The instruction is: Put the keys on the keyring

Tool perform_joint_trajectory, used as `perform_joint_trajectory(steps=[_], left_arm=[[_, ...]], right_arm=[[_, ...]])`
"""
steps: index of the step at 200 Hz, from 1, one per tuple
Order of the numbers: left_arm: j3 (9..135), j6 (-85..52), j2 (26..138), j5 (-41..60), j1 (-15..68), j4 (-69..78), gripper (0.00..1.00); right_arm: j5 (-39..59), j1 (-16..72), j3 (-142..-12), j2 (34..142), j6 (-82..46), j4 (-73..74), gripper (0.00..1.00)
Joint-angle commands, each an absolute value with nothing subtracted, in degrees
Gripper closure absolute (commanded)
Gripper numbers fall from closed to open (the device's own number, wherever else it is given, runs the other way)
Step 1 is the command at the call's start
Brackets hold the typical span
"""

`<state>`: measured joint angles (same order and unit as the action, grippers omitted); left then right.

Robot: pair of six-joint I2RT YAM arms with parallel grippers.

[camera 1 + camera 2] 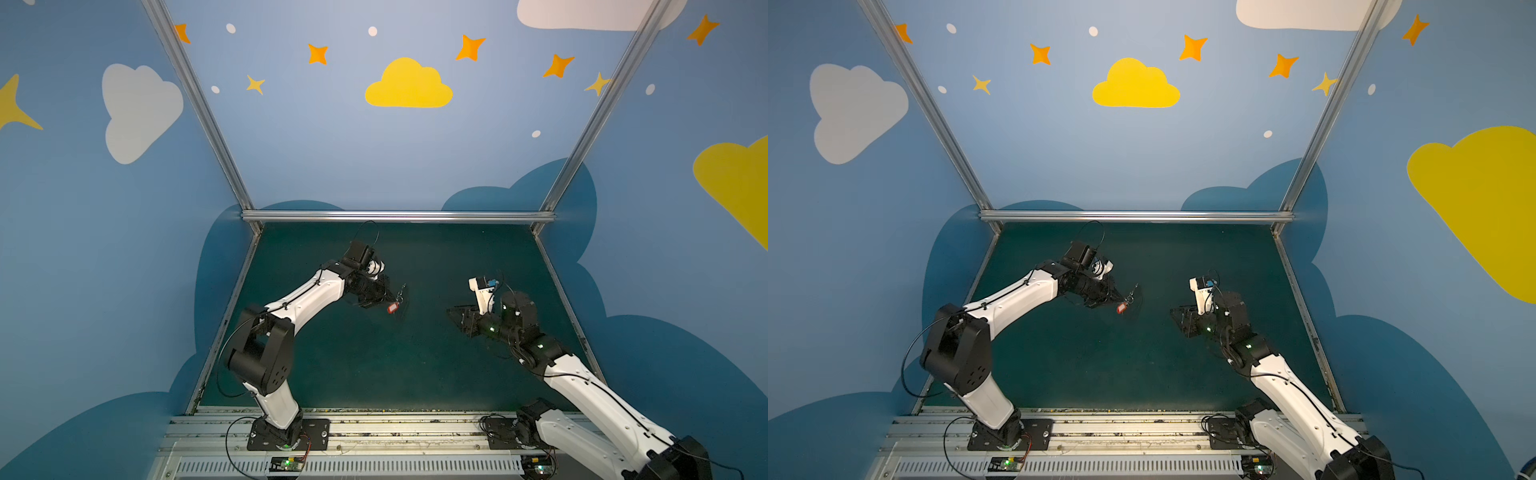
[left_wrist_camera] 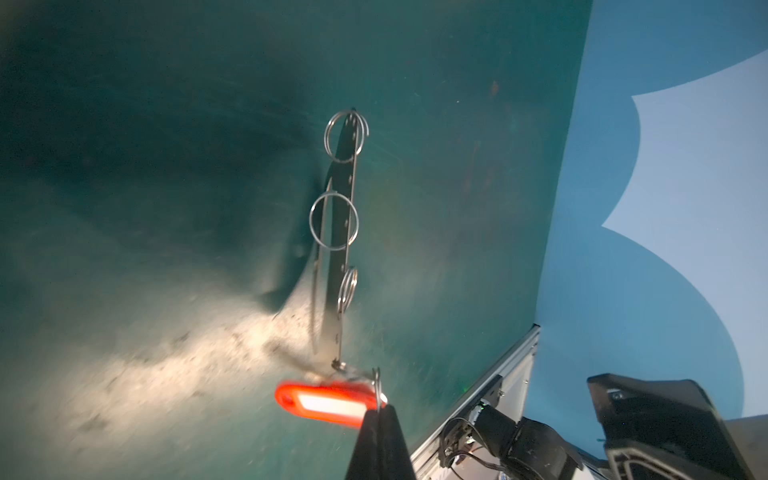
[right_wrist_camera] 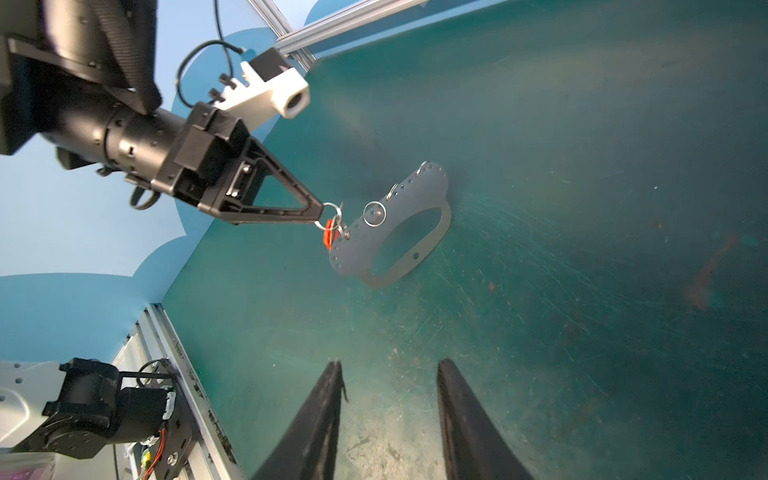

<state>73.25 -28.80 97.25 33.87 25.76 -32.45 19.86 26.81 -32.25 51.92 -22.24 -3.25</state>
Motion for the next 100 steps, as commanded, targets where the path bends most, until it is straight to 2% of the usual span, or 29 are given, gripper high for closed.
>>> perform_joint_trajectory(steps=[1, 27, 73, 100], left_arm=[[72.88, -23.44, 96.88, 27.91, 25.68, -41.32, 0.96], [73.83, -20.29, 97.92, 19.32, 26.30, -48.21, 0.96], [74.47, -18.83, 100.37, 16.30, 26.87, -52.75, 0.96], [75.62, -17.43, 102.65, 10.58, 27.87, -57.05, 0.96]], right_arm=[[21.16, 26.56, -33.28, 52.21, -22.84, -1.51, 0.60], [21.31, 26.60, -33.28, 51.95, -22.91, -1.67, 0.60], [21.27, 26.61, -33.24, 51.76, -22.52, -2.11, 0.61], [21.36, 26.59, -33.05, 51.68, -22.52, -1.84, 0.60]])
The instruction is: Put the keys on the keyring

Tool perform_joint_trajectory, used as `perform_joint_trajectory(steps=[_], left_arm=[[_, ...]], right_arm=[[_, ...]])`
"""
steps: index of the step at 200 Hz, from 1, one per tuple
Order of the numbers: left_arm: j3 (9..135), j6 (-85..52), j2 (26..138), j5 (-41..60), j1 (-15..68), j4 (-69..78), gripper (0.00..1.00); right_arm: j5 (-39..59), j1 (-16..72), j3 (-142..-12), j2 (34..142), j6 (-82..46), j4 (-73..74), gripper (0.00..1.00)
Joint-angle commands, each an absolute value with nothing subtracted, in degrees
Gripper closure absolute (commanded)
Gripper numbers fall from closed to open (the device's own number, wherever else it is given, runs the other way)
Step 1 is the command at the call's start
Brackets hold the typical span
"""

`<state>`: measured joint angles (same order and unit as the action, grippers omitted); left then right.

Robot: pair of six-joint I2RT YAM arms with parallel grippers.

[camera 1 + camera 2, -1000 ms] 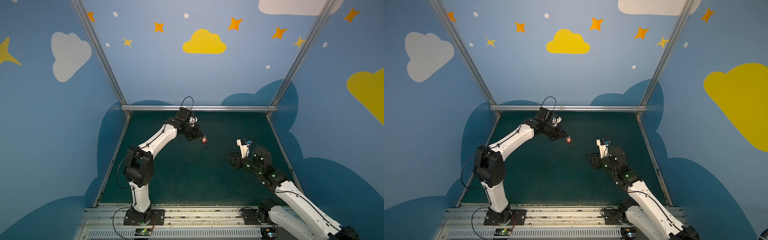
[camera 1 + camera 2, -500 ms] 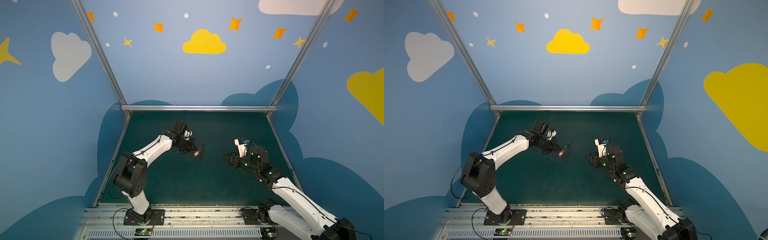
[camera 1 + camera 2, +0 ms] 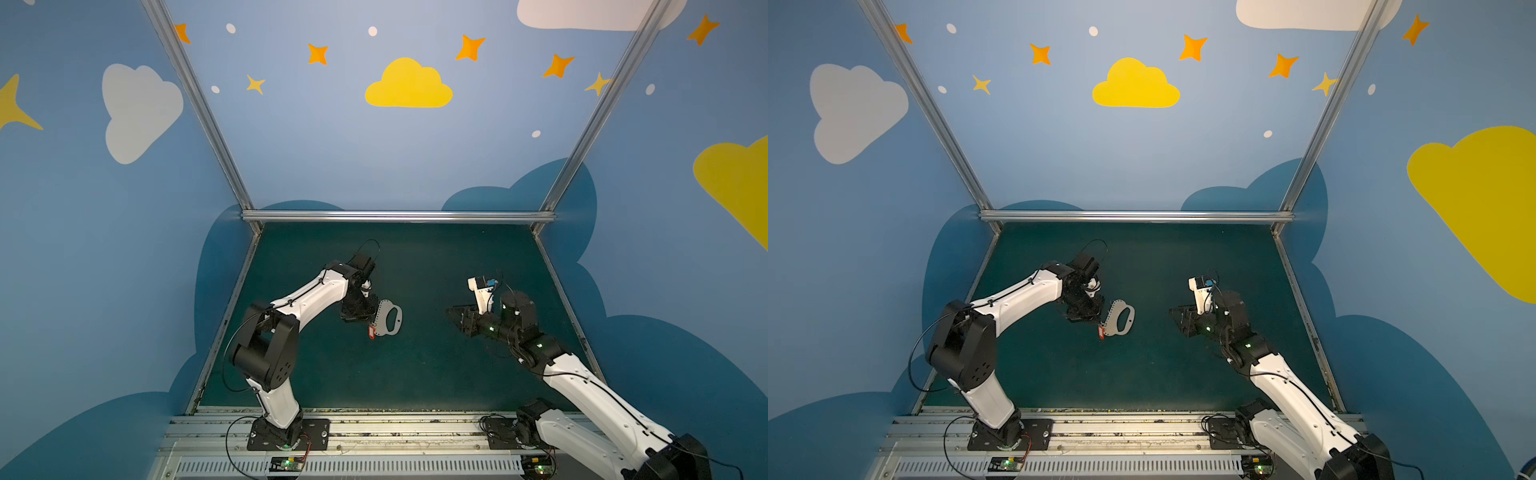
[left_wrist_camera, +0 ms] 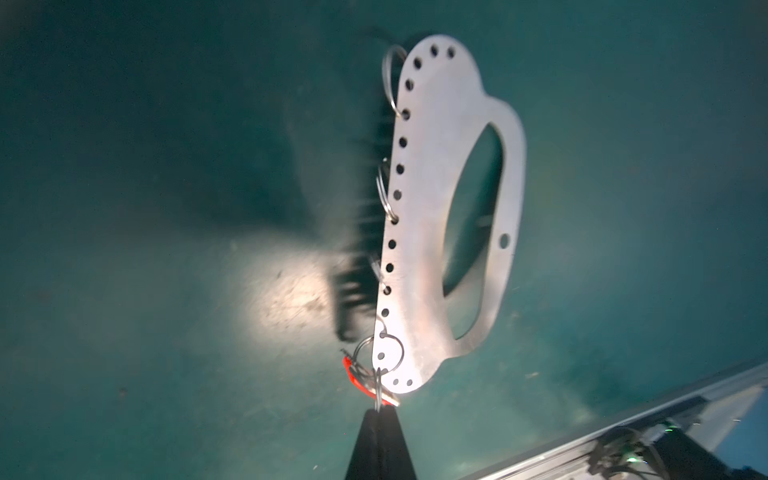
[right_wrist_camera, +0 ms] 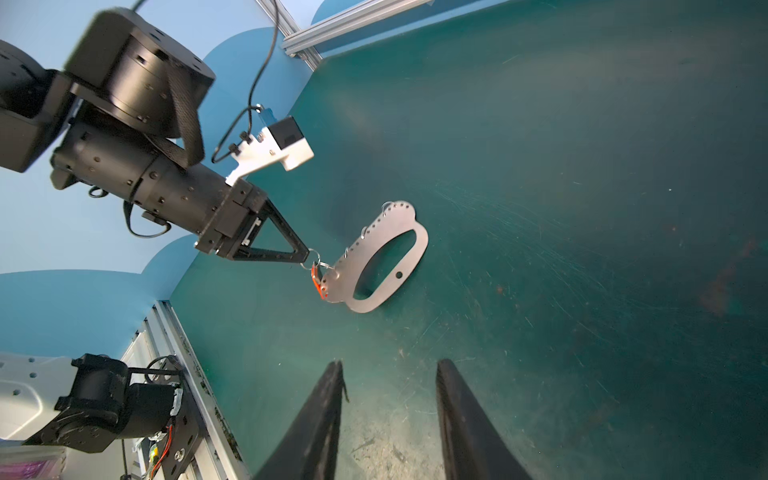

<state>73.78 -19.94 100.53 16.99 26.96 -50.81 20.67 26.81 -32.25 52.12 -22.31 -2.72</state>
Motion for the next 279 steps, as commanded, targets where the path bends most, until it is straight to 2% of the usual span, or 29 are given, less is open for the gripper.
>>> perform_joint_trajectory(steps=[1, 41, 67, 120, 126, 133, 135, 140, 142, 145, 147, 149, 192, 234, 252, 279], left_arm=[[75.65, -17.42, 102.74, 10.26, 27.86, -57.13, 0.96], [77.11, -16.30, 104.89, 5.84, 29.07, -59.71, 0.96], [78.03, -17.71, 103.47, 2.81, 29.18, -60.01, 0.64], [83.20, -17.79, 97.51, -1.06, 27.71, -60.36, 0.57], [83.61, -17.92, 96.66, -1.58, 27.54, -59.94, 0.55], [83.76, -18.23, 95.53, -2.20, 27.29, -59.18, 0.51], [83.76, -18.36, 95.18, -2.37, 27.26, -58.92, 0.50], [83.63, -18.80, 94.29, -3.06, 26.99, -58.09, 0.43], [83.60, -18.94, 93.88, -3.36, 26.92, -57.72, 0.34], [83.46, -19.23, 93.34, -3.87, 26.70, -57.30, 0.07], [83.38, -19.42, 92.99, -4.29, 26.58, -56.84, 0.01], [83.25, -19.55, 92.64, -4.65, 26.44, -56.40, 0.00], [78.28, -21.61, 85.66, -10.30, 23.06, -46.43, 0.00], [70.72, -22.25, 79.71, -12.29, 17.84, -34.61, 0.00], [66.20, -19.38, 77.69, -16.06, 16.35, -28.25, 0.00], [59.28, -15.14, 78.49, -18.96, 11.63, -18.96, 0.00]], right_arm=[[21.36, 26.56, -33.05, 51.64, -22.55, -1.80, 0.60], [21.45, 26.51, -32.87, 52.03, -22.73, -1.54, 0.60], [21.36, 26.55, -32.88, 52.03, -22.76, -1.72, 0.60], [20.17, 26.58, -35.08, 53.05, -21.81, -3.93, 0.57], [19.45, 26.51, -35.75, 53.32, -21.56, -4.75, 0.51], [18.81, 26.47, -36.46, 53.66, -21.22, -5.50, 0.19], [18.59, 26.46, -36.71, 53.76, -21.01, -5.70, 0.16], [17.84, 26.41, -37.27, 54.02, -20.84, -6.30, 0.14], [17.38, 26.38, -37.66, 54.15, -20.88, -6.58, 0.14], [16.67, 26.34, -38.02, 54.33, -20.76, -7.04, 0.14], [16.17, 26.34, -38.24, 54.50, -20.70, -7.39, 0.12], [15.71, 26.34, -38.30, 54.65, -20.60, -7.76, 0.12], [2.15, 25.12, -47.80, 59.72, -18.30, -18.18, 0.10], [-10.67, 21.99, -52.97, 65.40, -17.18, -21.73, 0.09], [-20.06, 20.41, -51.18, 67.48, -16.06, -17.82, 0.09], [-31.76, 18.56, -43.99, 70.01, -10.45, -2.86, 0.08]])
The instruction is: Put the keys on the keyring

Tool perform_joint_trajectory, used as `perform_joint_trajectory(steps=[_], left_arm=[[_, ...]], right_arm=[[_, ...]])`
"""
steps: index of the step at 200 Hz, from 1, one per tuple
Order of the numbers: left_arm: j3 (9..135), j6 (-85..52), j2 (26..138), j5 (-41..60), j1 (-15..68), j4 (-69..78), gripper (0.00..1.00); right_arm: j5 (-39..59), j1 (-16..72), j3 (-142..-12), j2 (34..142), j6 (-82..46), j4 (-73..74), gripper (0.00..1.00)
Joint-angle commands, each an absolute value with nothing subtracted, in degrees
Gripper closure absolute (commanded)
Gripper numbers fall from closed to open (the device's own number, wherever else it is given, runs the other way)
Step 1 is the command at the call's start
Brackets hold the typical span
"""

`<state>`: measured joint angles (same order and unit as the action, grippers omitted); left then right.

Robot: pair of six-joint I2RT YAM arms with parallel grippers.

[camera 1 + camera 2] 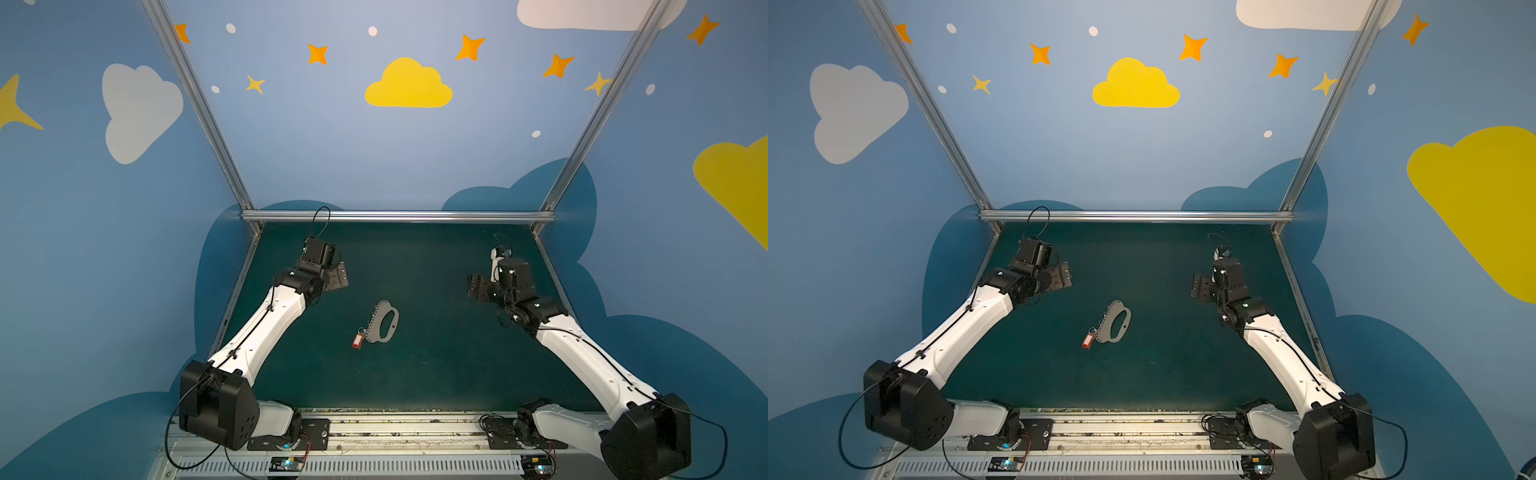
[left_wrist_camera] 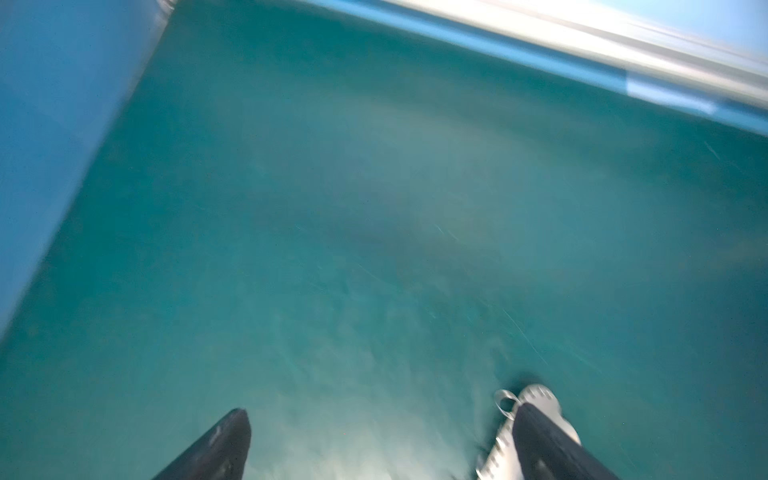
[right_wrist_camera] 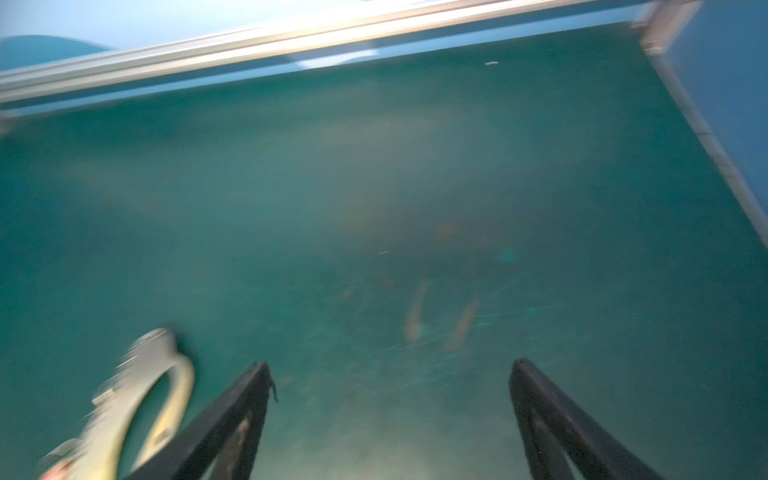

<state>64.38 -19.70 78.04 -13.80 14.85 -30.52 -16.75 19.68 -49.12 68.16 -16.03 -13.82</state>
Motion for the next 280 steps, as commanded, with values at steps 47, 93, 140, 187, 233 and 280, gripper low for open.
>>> perform_joint_trajectory(steps=[47, 93, 140, 187, 233, 280], left_arm=[[44.85, -11.65, 82.43, -21.17, 5.72, 3.86, 0.00], [34.63, -2.75, 86.33, -19.48, 4.90, 23.95, 0.00], [23.42, -2.73, 89.08, -8.28, 1.26, 47.08, 0.00], [25.13, -2.18, 87.14, -4.12, -0.59, 40.55, 0.00], [25.31, -1.91, 86.81, -4.04, -0.54, 39.63, 0.00], [25.14, -1.85, 86.69, -4.39, -0.35, 39.79, 0.00]], right_arm=[[-34.92, 13.41, -38.85, 80.85, -7.34, 13.37, 0.08], [-27.84, 10.91, -31.38, 86.52, -0.09, 33.05, 0.08], [-4.25, 2.67, -22.55, 87.40, -0.97, 49.13, 0.08], [-4.83, 3.03, -22.69, 86.95, -0.83, 47.13, 0.08], [-4.49, 3.08, -23.45, 86.41, -0.24, 44.92, 0.08], [-4.39, 3.09, -23.72, 86.49, -0.23, 44.64, 0.08]])
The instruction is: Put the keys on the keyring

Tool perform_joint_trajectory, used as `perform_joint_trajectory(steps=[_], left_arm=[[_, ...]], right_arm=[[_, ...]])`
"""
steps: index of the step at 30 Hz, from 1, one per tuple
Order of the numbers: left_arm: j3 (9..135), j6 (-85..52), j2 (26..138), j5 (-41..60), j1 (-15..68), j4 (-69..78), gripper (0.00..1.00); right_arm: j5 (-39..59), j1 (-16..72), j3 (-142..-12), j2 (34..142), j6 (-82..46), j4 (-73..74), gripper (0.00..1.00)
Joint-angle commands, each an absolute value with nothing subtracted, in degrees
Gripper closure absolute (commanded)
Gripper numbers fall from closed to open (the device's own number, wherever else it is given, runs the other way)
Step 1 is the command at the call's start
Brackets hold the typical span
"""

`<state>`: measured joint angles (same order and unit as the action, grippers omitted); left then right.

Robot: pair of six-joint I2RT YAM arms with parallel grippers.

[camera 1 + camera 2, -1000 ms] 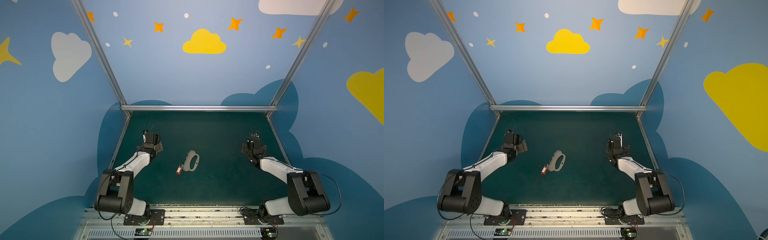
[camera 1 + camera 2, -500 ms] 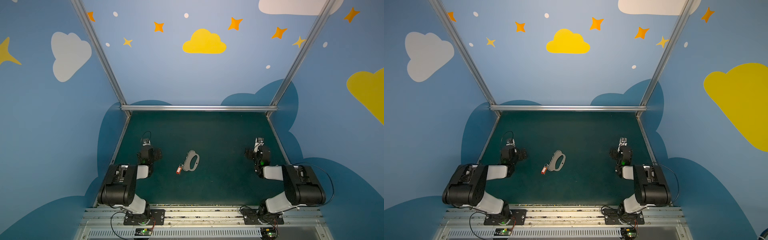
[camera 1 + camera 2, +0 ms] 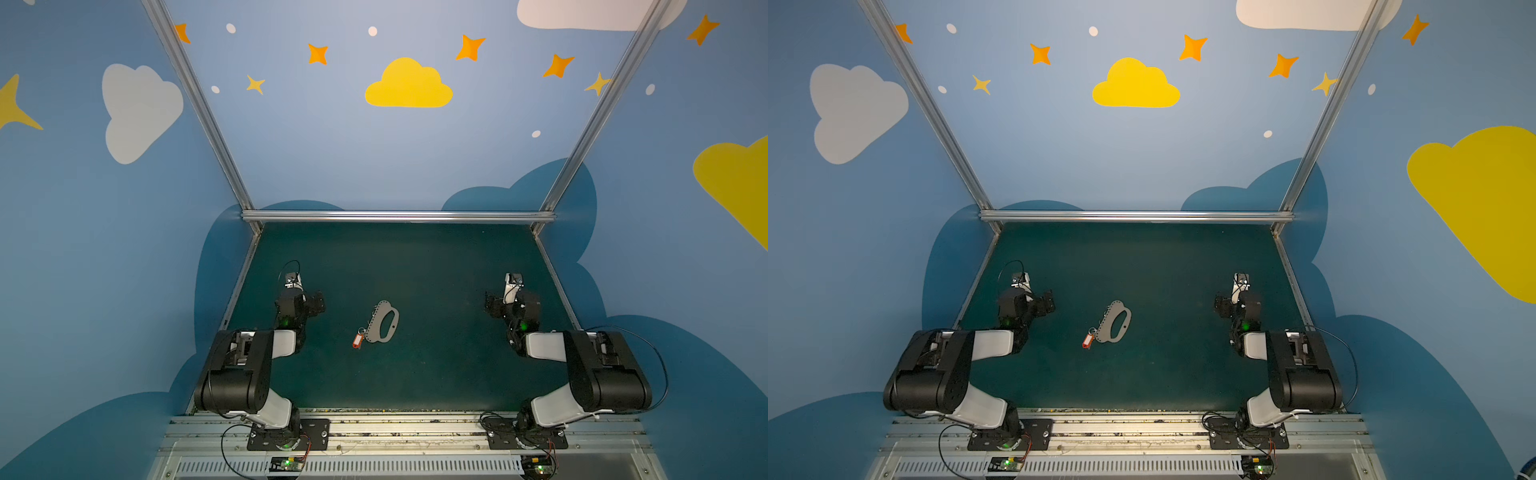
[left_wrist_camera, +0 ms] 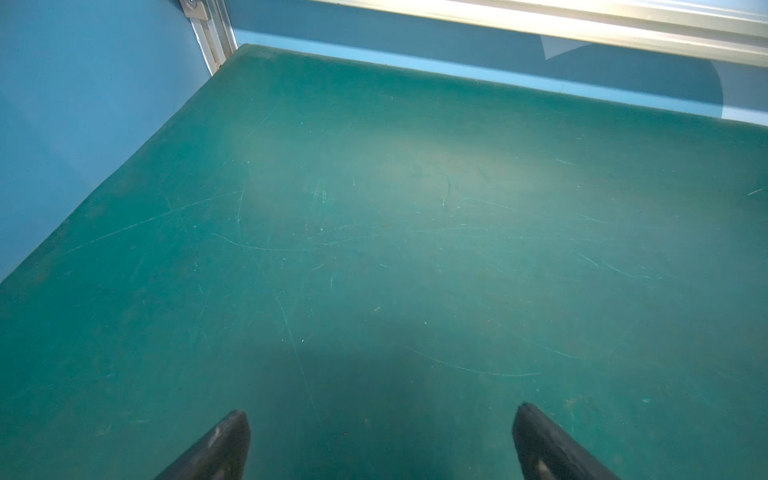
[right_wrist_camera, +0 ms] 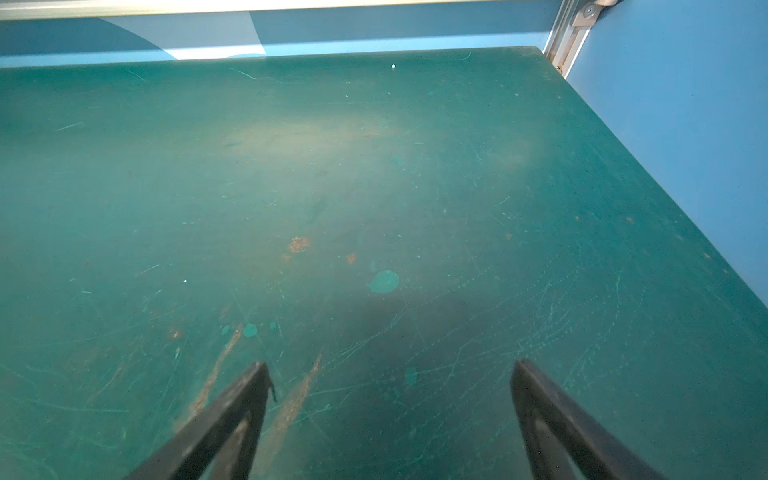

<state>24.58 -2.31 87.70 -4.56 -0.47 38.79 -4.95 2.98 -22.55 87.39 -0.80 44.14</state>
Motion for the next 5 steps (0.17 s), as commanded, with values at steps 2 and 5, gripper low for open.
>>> perform_joint_trajectory(steps=[2, 5], left_arm=[[25.09, -1.76, 86.75, -4.56, -0.30, 39.90, 0.00], [24.74, -1.60, 86.66, -6.14, 0.34, 40.60, 0.00]], right_arm=[[-4.39, 3.06, -23.64, 86.48, -0.26, 44.64, 0.08], [-4.38, 3.12, -23.55, 86.31, -0.28, 44.67, 0.08]])
